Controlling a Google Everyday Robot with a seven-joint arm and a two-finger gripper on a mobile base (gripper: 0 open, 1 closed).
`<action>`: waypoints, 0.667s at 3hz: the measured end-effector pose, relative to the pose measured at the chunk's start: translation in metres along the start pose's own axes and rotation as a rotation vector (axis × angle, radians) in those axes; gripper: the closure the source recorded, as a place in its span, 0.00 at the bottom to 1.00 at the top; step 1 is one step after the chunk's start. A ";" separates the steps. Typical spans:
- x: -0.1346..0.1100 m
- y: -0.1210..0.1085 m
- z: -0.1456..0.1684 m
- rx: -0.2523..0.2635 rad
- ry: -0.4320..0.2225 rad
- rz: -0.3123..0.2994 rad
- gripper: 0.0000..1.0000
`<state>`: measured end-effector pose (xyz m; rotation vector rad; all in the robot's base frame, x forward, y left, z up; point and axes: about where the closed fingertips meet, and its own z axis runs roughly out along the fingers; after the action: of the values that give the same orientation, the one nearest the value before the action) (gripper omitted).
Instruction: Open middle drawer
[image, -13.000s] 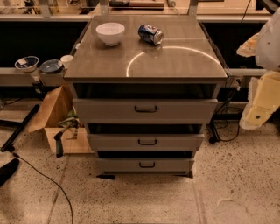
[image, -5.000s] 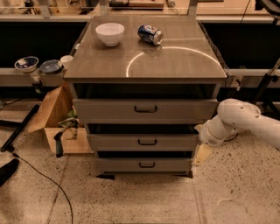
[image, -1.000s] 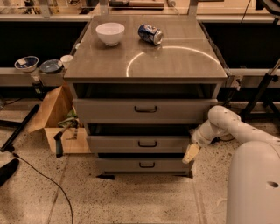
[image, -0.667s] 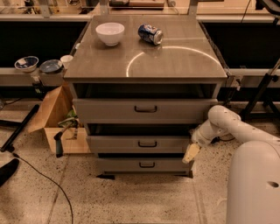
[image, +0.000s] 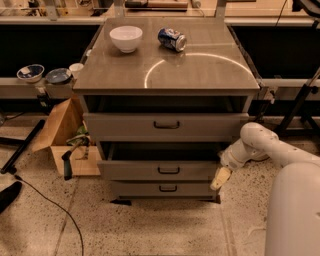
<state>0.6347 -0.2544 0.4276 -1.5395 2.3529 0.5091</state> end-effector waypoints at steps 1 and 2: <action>0.011 0.018 -0.007 0.004 -0.001 0.003 0.16; 0.016 0.029 -0.013 0.010 -0.006 0.005 0.39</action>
Offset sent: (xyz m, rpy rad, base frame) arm -0.0901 -0.0263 0.0310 0.0059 -0.0420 -0.0327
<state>0.6010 -0.2628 0.4364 -1.5266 2.3520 0.5016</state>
